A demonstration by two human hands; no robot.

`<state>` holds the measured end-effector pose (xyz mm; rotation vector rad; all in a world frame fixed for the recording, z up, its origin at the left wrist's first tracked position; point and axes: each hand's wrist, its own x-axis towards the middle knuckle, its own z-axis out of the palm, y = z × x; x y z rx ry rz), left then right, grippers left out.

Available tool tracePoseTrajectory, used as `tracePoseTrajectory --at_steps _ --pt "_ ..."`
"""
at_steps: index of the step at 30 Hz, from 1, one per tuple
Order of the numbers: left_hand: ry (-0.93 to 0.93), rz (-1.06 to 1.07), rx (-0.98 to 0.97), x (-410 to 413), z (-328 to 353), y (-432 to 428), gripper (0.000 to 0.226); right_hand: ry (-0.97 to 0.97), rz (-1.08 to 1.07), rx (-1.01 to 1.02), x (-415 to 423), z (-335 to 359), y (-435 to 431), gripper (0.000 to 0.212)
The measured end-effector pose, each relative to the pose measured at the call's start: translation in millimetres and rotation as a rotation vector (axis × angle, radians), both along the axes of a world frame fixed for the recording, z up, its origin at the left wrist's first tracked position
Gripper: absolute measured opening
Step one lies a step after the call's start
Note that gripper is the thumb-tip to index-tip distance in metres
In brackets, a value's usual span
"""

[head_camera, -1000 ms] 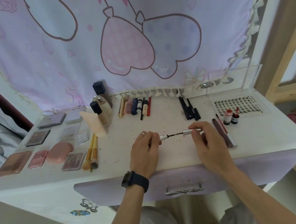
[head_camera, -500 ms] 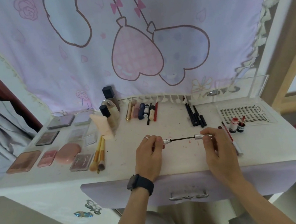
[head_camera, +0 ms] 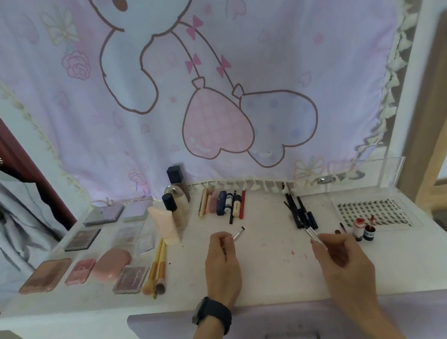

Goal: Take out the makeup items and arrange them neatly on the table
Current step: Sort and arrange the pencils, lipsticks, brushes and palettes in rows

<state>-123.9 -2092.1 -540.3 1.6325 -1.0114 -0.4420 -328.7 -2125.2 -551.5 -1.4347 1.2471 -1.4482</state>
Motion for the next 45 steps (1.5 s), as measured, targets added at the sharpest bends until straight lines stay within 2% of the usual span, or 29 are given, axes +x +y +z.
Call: tracePoseTrajectory --at_steps 4,9,16,18,19,22,29,34,37,40,43,45 --pt "0.054 -0.084 0.127 2.3 11.0 -13.1 0.018 0.114 -0.038 0.007 9.0 5.5 -3.5 0.027" --pt "-0.147 -0.088 0.233 -7.7 20.3 -42.5 0.024 0.274 -0.068 -0.057 25.7 14.5 -21.0 0.026" --pt "-0.191 -0.061 0.438 -20.1 31.7 -90.9 0.028 0.492 -0.116 -0.088 44.6 18.5 -61.8 0.015" --pt "-0.11 -0.088 0.442 -20.7 28.8 -102.1 0.019 0.506 -0.117 -0.081 49.5 19.4 -69.1 0.012" --pt "-0.002 -0.112 0.419 -20.7 26.5 -105.6 0.016 0.507 -0.109 -0.077 51.8 19.5 -70.5 0.011" --pt "0.337 -0.163 0.377 -20.8 20.1 -113.3 0.025 0.491 -0.059 -0.063 57.3 16.6 -71.7 0.013" --pt "0.452 -0.192 0.378 -16.2 17.7 -122.5 0.027 0.563 -0.011 -0.046 63.9 7.6 -75.3 0.004" --pt "0.284 -0.176 0.395 -16.8 16.2 -128.0 0.013 0.715 -0.027 -0.032 63.1 4.4 -77.6 0.01" --pt "0.144 -0.152 0.427 -18.9 16.7 -129.3 0.017 0.838 -0.031 -0.043 63.1 3.9 -78.2 0.02" --pt "-0.097 -0.093 0.465 -19.7 17.5 -130.0 0.026 0.912 -0.015 -0.067 63.1 4.1 -77.2 0.029" --pt "-0.215 -0.051 0.476 -20.1 22.7 -127.3 0.012 0.923 -0.017 -0.08 64.5 4.4 -76.5 0.028" --pt "-0.243 -0.059 0.47 -20.9 20.1 -127.4 0.026 0.942 -0.014 -0.081 66.3 5.0 -75.3 0.029"
